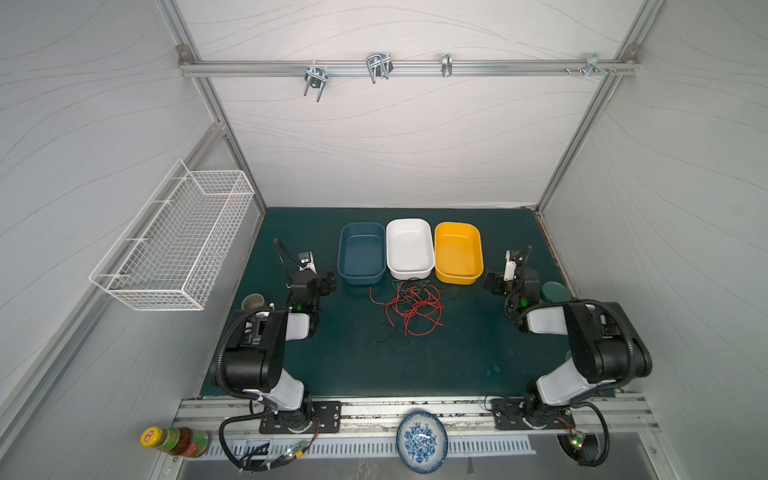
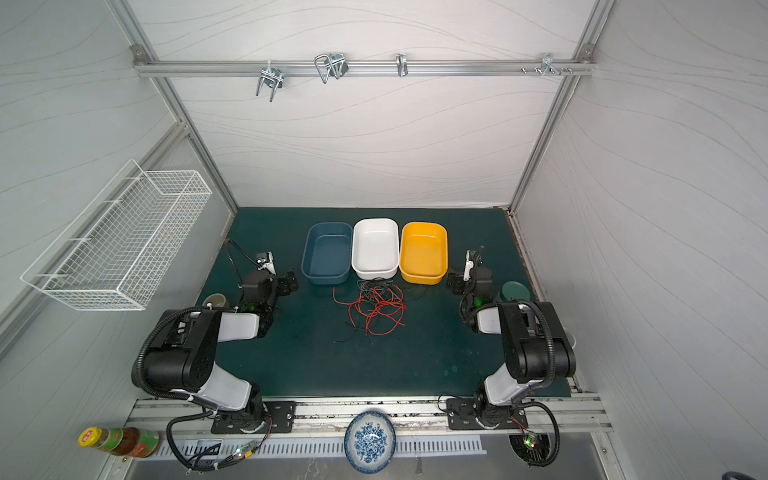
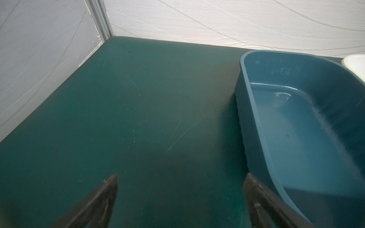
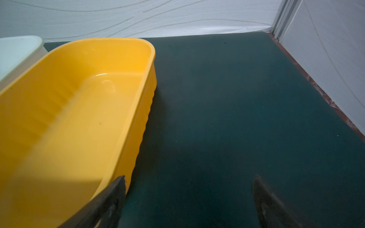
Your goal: Untangle the cables
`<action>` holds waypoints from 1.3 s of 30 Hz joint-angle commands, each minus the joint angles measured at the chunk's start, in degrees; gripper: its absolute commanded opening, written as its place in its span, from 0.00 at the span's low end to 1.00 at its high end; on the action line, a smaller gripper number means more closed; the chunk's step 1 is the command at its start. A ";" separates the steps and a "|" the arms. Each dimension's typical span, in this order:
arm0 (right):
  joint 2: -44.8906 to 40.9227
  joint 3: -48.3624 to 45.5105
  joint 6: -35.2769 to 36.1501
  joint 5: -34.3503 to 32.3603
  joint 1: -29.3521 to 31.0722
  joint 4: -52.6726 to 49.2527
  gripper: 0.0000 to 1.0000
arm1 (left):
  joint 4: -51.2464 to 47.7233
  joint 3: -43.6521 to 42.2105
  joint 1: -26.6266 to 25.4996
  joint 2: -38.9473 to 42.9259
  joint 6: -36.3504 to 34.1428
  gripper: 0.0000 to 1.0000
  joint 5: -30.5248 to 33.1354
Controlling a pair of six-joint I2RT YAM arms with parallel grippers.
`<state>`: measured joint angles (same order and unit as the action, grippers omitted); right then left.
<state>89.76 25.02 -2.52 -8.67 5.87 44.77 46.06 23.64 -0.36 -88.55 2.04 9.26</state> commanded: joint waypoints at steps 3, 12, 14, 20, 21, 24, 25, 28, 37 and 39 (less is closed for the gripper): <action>-0.05 -0.05 0.72 0.39 -0.07 1.10 0.99 | 1.66 0.71 0.27 -0.48 -0.67 1.00 0.33; -0.05 0.02 0.83 0.40 -0.16 1.02 0.99 | 1.67 0.71 0.27 -0.46 -0.65 1.00 0.29; -0.08 0.03 0.92 0.73 -0.16 1.02 0.99 | 1.66 0.71 0.27 -0.46 -0.66 1.00 0.32; -15.19 2.93 0.54 -0.58 0.93 -14.86 0.99 | 1.66 0.76 0.27 -0.46 -0.69 1.00 0.29; -18.38 2.32 0.89 -0.94 1.53 -15.25 0.99 | 1.66 0.74 0.23 -0.44 -0.65 1.00 0.29; -28.18 1.31 1.25 -1.54 4.47 -18.28 0.99 | 1.67 0.72 0.26 -0.46 -0.67 1.00 0.21; -32.10 1.68 0.96 -1.71 6.12 -20.98 0.99 | 1.66 0.71 0.24 -0.47 -0.70 1.00 0.25; -40.24 4.45 -1.97 3.08 9.95 -29.67 0.99 | 1.60 0.79 0.27 -0.48 -0.66 1.00 0.25; -50.79 16.62 -23.58 11.70 12.39 -59.97 0.99 | 1.50 0.83 0.35 -0.48 -0.71 1.00 0.19; -52.99 14.67 -25.99 16.94 12.28 -59.89 0.99 | 1.77 0.65 0.36 -0.35 -0.70 1.00 -0.01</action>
<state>38.94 40.69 -21.19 0.16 18.11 -4.91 46.04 23.64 -0.36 -88.55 2.04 9.23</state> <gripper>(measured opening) 0.989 0.997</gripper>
